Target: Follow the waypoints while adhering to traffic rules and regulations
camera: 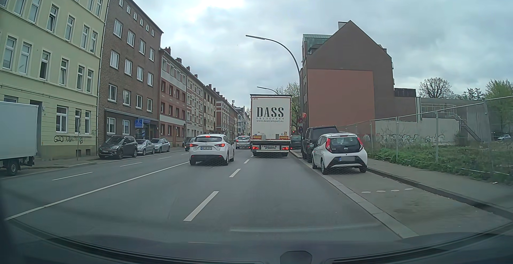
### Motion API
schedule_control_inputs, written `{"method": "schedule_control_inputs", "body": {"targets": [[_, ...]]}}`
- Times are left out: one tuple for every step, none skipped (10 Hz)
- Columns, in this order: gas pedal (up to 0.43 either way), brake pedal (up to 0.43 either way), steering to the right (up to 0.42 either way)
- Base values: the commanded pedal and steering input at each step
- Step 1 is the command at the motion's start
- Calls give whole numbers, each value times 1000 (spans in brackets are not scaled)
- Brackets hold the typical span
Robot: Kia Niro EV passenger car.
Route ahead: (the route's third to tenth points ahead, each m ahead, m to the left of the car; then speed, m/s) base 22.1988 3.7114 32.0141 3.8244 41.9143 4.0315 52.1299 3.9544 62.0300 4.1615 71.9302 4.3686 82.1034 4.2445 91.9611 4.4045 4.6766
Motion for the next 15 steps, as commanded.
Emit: {"method": "schedule_control_inputs", "body": {"targets": [[20, 0, 0], [20, 0, 0], [20, 0, 1], [20, 0, 0], [20, 0, 0], [20, 0, 0], [20, 0, 0], [20, 0, 0], [20, 0, 0], [20, 0, 0], [20, 0, 0], [20, 0, -1], [20, 0, -3], [20, 0, -3], [20, 0, -4]]}}
